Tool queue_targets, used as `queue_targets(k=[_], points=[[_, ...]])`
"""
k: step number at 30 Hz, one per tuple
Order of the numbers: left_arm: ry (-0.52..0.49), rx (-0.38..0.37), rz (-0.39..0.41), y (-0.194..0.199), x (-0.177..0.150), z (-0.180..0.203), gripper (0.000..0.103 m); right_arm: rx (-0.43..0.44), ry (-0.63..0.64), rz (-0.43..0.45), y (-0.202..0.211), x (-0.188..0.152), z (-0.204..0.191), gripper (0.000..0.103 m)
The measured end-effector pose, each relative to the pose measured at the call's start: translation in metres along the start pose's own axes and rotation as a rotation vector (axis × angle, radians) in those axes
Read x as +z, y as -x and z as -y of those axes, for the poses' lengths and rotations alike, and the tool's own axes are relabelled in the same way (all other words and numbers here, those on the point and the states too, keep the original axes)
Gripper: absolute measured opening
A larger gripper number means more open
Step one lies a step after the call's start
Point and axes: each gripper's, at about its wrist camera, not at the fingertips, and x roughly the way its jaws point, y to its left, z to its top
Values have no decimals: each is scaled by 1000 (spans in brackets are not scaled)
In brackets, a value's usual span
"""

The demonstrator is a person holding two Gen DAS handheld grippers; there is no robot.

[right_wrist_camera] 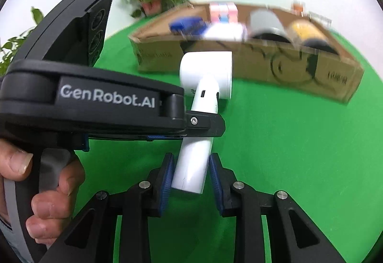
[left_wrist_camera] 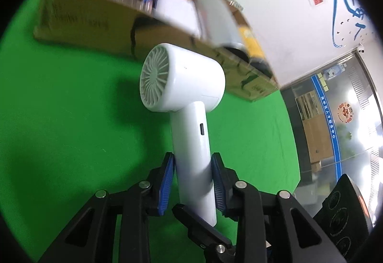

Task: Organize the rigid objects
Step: 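Lift the hair dryer into the box and release it upright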

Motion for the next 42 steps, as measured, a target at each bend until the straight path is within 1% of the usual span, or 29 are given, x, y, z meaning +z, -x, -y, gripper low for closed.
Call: queue_targets(k=[4,7,9,10,12,14,17,19,22,25,29,31,32,33,34,35,36,37,38,39,40,41,42], points=[[-64,32,87,33,16,17,30,8,41,99,19,20,-17,28],[-110,57,134,54,42,26,30,9,65,144,26,43,-27,28],[-134,70,158,63,61,30,30,6,94,173,24,70,-34,28],[-147,73,169,70,77,31,30,11,100,185,22,85,-36,28],[-148,70,176,77,98,28,30,26,98,191,14,118,-39,28],[-142,66,172,81,125,19,30,40,82,185,4,145,-41,28],[-136,90,154,80,160,4,30,67,44,159,-23,188,-43,28],[-112,106,130,76,181,-12,30,92,16,132,-42,208,-43,28],[-79,104,92,69,201,-39,30,120,-19,76,-80,234,-44,28],[-23,83,47,55,216,-66,30,120,-33,35,-113,248,-46,28],[7,61,-7,38,217,-89,31,100,-65,-26,-149,250,-44,29],[11,55,-6,37,215,-94,31,89,-73,-45,-161,249,-45,30],[9,64,-1,39,214,-93,30,91,-71,-35,-161,249,-47,31],[-2,96,19,44,212,-90,33,89,-62,-38,-162,251,-49,31],[-14,130,46,51,212,-87,34,89,-56,-36,-161,250,-50,34],[-35,168,97,61,209,-80,40,86,-46,-27,-157,250,-52,47],[-71,205,162,74,203,-69,56,73,-30,-3,-147,246,-53,56],[-97,242,216,86,195,-60,65,63,-19,27,-134,241,-53,76],[-123,290,285,100,182,-49,81,47,-8,74,-120,235,-51,89],[-152,323,350,114,167,-38,83,17,5,128,-103,226,-48,92],[-185,345,392,124,156,-30,83,-14,21,172,-88,218,-46,98],[-232,394,446,133,138,-18,84,-69,48,233,-68,202,-40,103],[-276,466,501,139,120,-5,85,-105,59,265,-54,194,-32,102]])
